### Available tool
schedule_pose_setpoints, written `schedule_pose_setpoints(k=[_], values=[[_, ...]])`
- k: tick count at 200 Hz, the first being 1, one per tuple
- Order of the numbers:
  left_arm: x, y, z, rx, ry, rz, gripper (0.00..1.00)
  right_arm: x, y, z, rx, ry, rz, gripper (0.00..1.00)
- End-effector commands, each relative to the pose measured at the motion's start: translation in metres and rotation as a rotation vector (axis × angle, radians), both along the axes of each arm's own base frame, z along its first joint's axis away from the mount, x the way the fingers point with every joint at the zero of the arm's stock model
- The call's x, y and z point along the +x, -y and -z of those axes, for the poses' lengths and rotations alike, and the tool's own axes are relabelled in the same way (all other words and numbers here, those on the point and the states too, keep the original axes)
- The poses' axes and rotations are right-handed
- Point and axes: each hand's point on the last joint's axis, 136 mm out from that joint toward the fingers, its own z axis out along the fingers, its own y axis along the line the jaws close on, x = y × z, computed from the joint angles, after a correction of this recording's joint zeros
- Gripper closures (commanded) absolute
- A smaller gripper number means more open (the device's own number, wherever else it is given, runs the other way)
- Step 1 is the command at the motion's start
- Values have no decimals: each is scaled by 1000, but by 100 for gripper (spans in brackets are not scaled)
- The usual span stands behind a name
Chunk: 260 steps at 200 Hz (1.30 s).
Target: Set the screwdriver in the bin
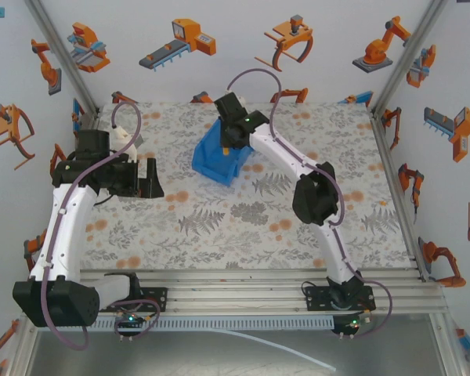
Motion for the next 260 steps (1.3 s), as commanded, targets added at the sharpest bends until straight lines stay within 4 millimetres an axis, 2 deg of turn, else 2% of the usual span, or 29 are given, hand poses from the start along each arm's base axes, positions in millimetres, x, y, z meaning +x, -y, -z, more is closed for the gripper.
schedule_pose_setpoints(k=[1,140,260], values=[[-3,2,-4,-26,12,-2,3,7,-6,-5,65,-1,27,79],[-4,3,-2,-36,21,-4,3,10,-8,31,91,-68,101,77],[-5,2,-2,-36,29,-5,3,10,-20,58,129,-140,108,69]])
